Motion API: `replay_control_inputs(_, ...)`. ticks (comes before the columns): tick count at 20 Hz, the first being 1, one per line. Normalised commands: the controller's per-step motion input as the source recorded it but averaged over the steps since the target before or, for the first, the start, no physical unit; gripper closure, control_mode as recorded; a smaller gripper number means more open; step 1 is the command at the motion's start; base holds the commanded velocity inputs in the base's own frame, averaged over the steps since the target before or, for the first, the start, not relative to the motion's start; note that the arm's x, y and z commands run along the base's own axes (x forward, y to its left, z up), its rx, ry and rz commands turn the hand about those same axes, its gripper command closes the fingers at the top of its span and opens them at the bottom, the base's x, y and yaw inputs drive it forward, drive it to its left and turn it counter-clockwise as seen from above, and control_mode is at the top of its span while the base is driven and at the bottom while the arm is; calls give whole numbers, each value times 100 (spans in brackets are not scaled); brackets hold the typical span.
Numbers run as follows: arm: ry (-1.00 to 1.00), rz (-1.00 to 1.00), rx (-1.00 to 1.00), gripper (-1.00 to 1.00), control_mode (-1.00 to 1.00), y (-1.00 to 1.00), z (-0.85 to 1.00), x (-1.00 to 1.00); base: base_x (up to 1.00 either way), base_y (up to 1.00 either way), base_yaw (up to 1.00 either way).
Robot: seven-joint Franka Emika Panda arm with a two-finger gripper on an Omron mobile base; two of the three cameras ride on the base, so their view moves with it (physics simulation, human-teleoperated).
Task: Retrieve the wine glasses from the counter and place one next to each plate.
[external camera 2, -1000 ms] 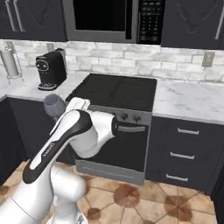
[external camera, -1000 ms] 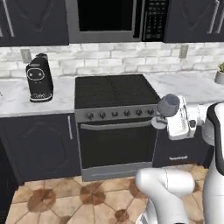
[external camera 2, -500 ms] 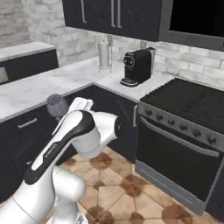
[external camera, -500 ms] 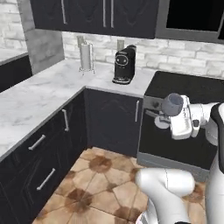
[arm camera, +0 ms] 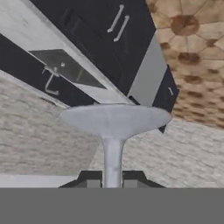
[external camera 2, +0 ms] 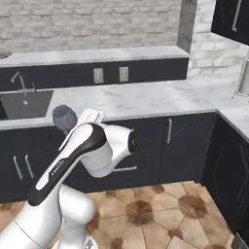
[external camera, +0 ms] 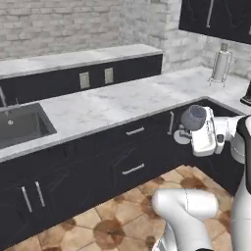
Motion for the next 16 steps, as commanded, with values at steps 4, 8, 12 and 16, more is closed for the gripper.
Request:
replay_control_inputs(4,0,0,0,100,100,0,0,0,0,3,97)
replay_control_inputs(8,0,0,0,100,100,0,0,0,0,55,79)
replay_control_inputs(12,0,0,0,100,100,0,0,0,3,100,37)
replay_control_inputs(16,0,0,0,100,100,0,0,0,33,100,29)
